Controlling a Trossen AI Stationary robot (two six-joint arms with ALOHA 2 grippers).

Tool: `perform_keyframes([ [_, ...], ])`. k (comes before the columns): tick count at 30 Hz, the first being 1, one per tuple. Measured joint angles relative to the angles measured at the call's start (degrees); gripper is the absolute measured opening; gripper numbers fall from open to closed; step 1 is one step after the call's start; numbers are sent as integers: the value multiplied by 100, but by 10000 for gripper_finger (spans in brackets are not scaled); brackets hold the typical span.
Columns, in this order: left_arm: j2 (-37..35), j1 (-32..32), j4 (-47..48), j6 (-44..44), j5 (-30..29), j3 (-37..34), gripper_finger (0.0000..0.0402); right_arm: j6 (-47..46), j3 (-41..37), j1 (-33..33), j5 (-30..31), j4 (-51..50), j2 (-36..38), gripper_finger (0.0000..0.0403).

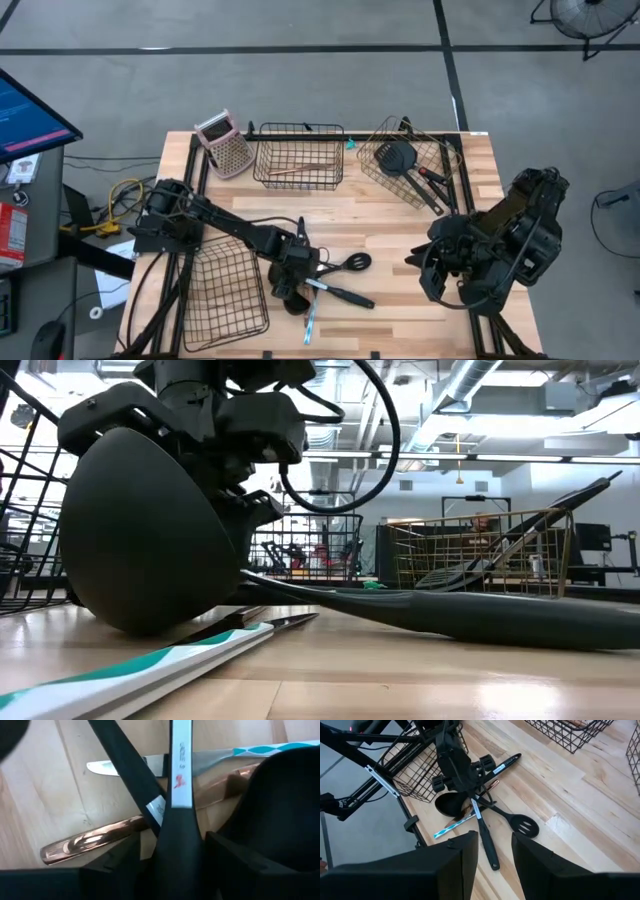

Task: Pick & Place Kitchen Items
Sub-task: Put the black serving spoon into the bottom black wire basket

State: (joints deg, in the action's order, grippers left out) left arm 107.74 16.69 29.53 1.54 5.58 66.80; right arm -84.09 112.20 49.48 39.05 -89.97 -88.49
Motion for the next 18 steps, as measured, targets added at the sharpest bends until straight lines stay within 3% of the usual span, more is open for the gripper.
perform_keyframes([
  [9,-141,-194,49,200,-18,-8,59,27,0,1,0,0,0,118],
  [18,-707,-534,10,387,-11,-8,48,48,0,1,0,0,0,118],
])
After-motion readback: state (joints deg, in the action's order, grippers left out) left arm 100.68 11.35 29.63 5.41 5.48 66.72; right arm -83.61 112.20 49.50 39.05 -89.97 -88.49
